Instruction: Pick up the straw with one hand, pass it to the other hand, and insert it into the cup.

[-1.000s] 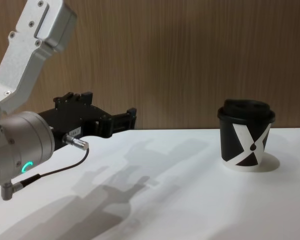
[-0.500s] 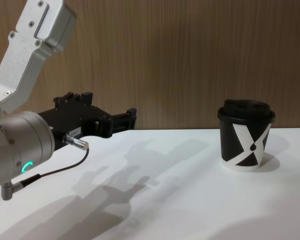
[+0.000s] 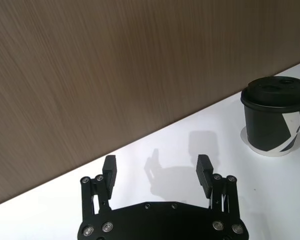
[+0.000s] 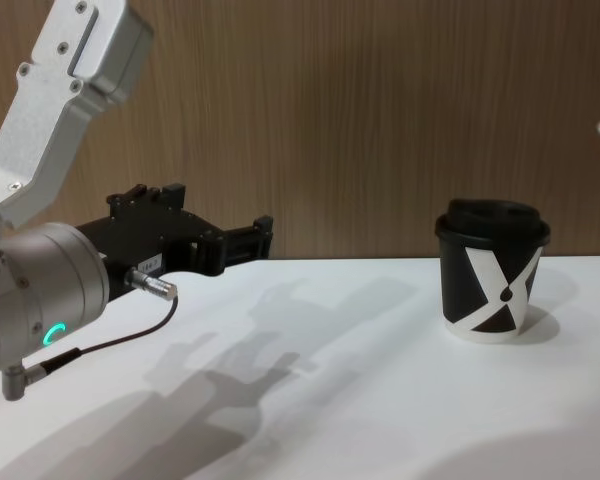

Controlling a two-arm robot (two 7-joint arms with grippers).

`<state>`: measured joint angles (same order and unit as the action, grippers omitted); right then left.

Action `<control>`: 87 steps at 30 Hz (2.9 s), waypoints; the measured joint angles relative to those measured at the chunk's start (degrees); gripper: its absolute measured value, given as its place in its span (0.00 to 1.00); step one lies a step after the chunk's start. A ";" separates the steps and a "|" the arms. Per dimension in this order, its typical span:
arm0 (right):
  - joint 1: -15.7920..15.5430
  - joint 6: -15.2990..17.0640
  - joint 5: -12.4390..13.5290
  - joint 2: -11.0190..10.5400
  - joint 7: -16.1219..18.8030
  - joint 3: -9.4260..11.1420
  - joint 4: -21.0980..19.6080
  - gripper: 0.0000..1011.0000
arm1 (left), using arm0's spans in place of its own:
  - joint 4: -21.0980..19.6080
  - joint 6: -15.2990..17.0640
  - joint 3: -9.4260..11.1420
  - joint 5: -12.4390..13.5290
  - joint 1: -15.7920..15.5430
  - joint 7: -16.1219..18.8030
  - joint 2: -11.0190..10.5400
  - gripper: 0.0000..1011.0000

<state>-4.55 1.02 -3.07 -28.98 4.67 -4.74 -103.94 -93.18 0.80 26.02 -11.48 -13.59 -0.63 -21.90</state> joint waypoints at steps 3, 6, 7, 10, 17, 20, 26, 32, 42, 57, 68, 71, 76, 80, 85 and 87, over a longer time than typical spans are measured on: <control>0.32 -2.00 -0.29 -0.81 0.64 0.13 0.00 0.00 | 0.00 0.00 0.00 0.00 0.00 0.00 0.00 0.99; 0.79 -5.36 -0.44 -2.25 1.90 0.34 0.16 0.00 | 0.00 0.00 0.00 0.00 0.00 0.00 0.00 0.99; 0.89 -6.25 -0.44 -2.50 2.30 0.38 0.22 0.00 | 0.00 0.00 0.00 0.00 0.00 0.00 0.00 0.99; 1.35 -8.85 -0.30 -3.58 3.56 0.53 0.50 0.00 | 0.00 0.00 0.00 0.00 0.00 0.00 0.00 0.99; 2.66 -15.69 1.85 -5.92 7.69 0.62 1.42 0.00 | 0.00 0.00 0.00 0.00 0.00 0.00 0.00 0.99; 3.11 -17.41 2.73 -6.46 8.99 0.54 1.74 0.00 | 0.00 0.00 0.00 0.00 0.00 0.00 0.00 0.99; 4.52 -21.20 5.37 -7.57 12.48 -0.10 2.50 0.00 | 0.00 0.00 0.00 0.00 0.00 0.00 0.00 0.99; 5.87 -23.12 7.54 -7.81 15.20 -1.03 2.65 0.00 | 0.00 0.00 0.00 0.00 0.00 0.00 0.00 0.99; 7.32 -24.02 9.67 -7.65 17.85 -2.18 2.39 0.00 | 0.00 0.00 0.00 0.00 0.00 0.00 0.00 0.99; 8.12 -24.52 10.88 -7.52 19.36 -2.80 2.16 0.00 | -1.10 -0.14 -0.17 -0.98 0.25 -2.24 -0.69 0.99; 8.37 -24.63 11.18 -7.46 19.77 -2.98 2.08 0.00 | -4.54 -0.32 -1.28 -5.75 0.82 -8.94 -2.56 0.99; 8.39 -24.65 11.22 -7.45 19.82 -3.00 2.07 0.00 | -5.26 -0.21 -1.61 -7.26 0.90 -10.69 -2.87 0.99; 8.41 -24.67 11.29 -7.46 19.88 -3.03 2.07 0.00 | -6.97 0.38 -2.49 -11.04 1.02 -14.60 -3.45 0.99; 8.43 -24.68 11.32 -7.45 19.91 -3.06 2.07 0.00 | -7.95 1.07 -3.05 -14.10 0.95 -17.41 -3.73 0.99; 8.45 -24.69 11.34 -7.45 19.94 -3.08 2.07 0.00 | -9.02 2.31 -3.71 -18.69 0.54 -21.16 -3.88 0.99; 8.46 -24.69 11.36 -7.46 19.96 -3.08 2.07 0.00 | -9.33 3.02 -3.91 -20.83 0.27 -22.78 -3.87 0.99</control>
<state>3.91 -23.67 8.29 -36.44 24.63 -7.82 -101.87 -102.51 3.82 22.11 -32.32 -13.32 -23.41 -25.77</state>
